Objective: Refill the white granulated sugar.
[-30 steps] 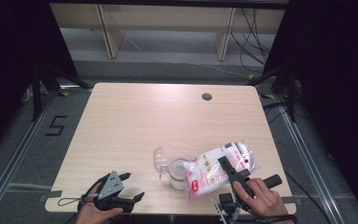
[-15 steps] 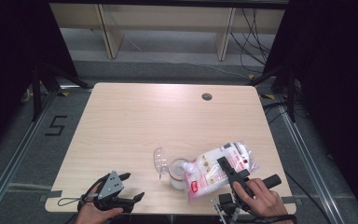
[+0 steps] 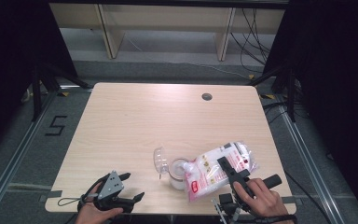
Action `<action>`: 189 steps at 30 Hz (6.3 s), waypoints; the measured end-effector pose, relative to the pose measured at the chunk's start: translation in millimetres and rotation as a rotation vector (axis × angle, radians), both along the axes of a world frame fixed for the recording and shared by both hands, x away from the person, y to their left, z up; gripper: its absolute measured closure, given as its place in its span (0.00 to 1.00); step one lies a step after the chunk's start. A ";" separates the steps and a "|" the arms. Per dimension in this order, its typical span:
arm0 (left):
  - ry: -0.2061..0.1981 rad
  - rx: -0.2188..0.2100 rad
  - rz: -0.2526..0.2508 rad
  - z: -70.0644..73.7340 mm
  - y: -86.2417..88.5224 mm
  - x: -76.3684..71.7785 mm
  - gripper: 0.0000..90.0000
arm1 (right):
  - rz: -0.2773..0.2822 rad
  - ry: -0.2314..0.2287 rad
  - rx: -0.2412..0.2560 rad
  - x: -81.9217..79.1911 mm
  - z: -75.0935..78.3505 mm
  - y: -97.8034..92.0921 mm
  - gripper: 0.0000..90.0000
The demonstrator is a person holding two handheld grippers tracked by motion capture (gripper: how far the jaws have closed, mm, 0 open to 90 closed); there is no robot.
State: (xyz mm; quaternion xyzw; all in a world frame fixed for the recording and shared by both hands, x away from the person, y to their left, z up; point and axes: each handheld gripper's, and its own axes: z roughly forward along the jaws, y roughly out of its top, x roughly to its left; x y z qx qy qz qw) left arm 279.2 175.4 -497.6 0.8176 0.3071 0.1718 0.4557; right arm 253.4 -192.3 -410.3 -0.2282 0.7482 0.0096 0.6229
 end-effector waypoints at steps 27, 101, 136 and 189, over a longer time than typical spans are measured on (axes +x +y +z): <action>-0.003 0.001 -0.001 0.3 0.4 0.3 0.20 | -0.003 0.005 -0.001 -0.4 1.6 -0.5 0.77; 0.000 0.002 0.004 -0.2 0.7 0.5 0.20 | 0.006 0.027 0.026 -12.9 4.1 -3.5 0.79; -0.003 -0.007 0.007 0.4 0.9 0.1 0.20 | -0.052 0.033 0.037 -13.1 4.5 -14.7 0.79; -0.027 0.022 -0.013 1.1 2.0 1.4 0.20 | -0.040 0.021 -0.020 -11.2 -1.2 -2.9 0.80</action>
